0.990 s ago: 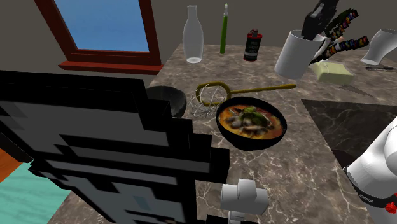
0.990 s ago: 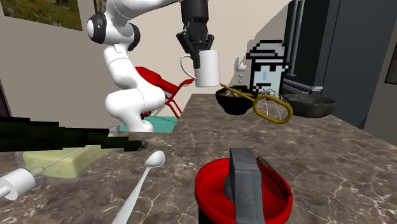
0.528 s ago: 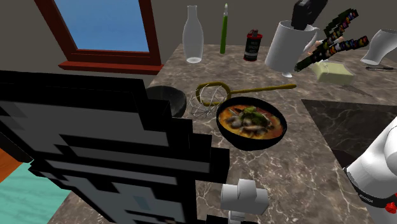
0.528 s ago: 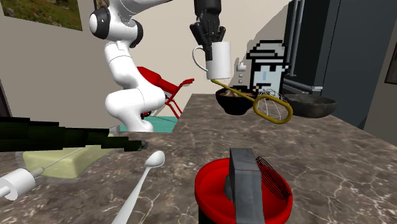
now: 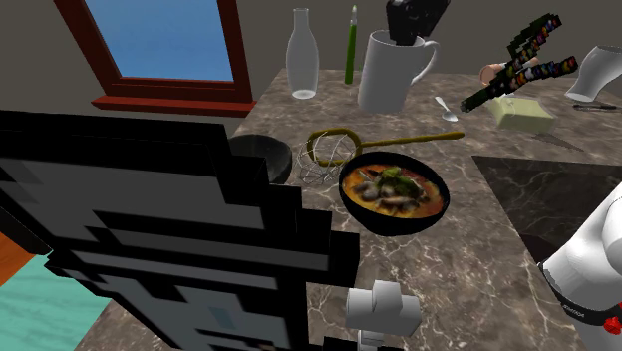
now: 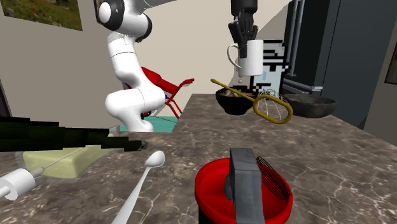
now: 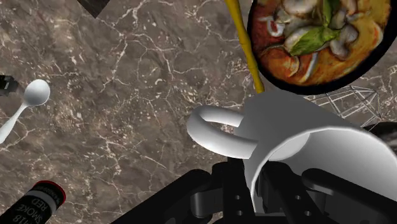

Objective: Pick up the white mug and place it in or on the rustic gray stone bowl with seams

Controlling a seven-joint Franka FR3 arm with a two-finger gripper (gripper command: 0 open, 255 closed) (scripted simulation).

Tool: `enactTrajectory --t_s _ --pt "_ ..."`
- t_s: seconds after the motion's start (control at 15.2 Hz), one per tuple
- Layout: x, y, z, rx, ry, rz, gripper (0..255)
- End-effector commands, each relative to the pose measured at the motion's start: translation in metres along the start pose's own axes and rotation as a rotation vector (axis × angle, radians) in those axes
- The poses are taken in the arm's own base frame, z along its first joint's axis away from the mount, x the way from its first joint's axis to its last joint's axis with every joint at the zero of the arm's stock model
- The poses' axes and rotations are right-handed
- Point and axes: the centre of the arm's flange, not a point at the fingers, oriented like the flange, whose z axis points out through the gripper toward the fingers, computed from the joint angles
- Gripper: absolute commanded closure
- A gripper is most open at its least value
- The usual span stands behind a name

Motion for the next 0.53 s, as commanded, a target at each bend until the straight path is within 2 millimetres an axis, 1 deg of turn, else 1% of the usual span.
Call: enactTrajectory --t_s 0.0,0.46 --pt "0.014 -0.02 0.0 0.001 0.0 0.002 255" --pt "0.066 -0.096 0.0 0.001 0.0 0.002 255"
